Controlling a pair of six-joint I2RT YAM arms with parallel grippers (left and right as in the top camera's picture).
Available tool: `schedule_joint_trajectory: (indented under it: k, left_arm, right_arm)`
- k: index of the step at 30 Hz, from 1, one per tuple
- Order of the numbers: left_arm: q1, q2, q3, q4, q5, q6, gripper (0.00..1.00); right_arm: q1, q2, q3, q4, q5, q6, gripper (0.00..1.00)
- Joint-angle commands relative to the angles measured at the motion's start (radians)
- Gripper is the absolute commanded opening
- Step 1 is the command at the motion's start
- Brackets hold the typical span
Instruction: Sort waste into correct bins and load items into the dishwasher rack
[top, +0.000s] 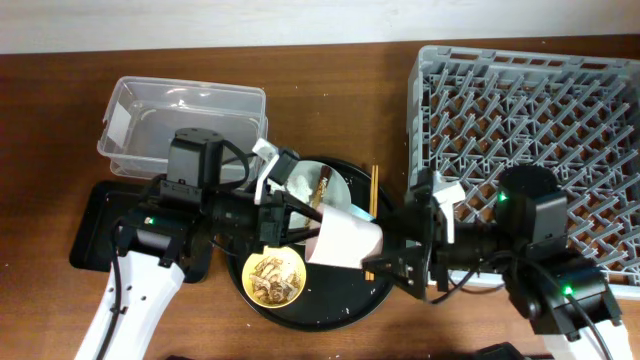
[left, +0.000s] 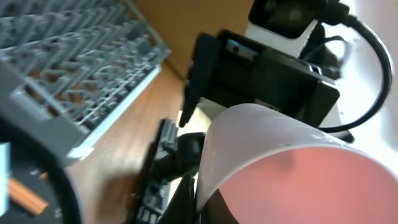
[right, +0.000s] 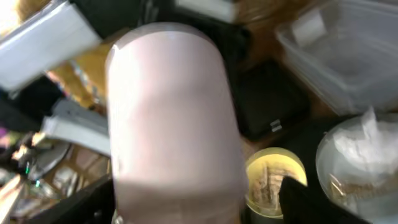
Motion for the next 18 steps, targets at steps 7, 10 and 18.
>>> schedule_joint_trajectory:
  k: [7,10,18]
  left_arm:
    - [0.004,0.003,0.011,0.007,0.073,0.03,0.0]
    - [0.004,0.003,0.011,0.009,0.073,0.03,0.0]
    - [0.004,0.003,0.011,0.037,0.074,0.029,0.25]
  right_arm:
    - [0.161,0.016,0.013,0.16,-0.034,0.12,0.48]
    - [0.158,0.016,0.013,0.159,-0.033,0.12,0.75]
    - [0.153,0.013,0.013,0.13,0.028,0.119,0.5]
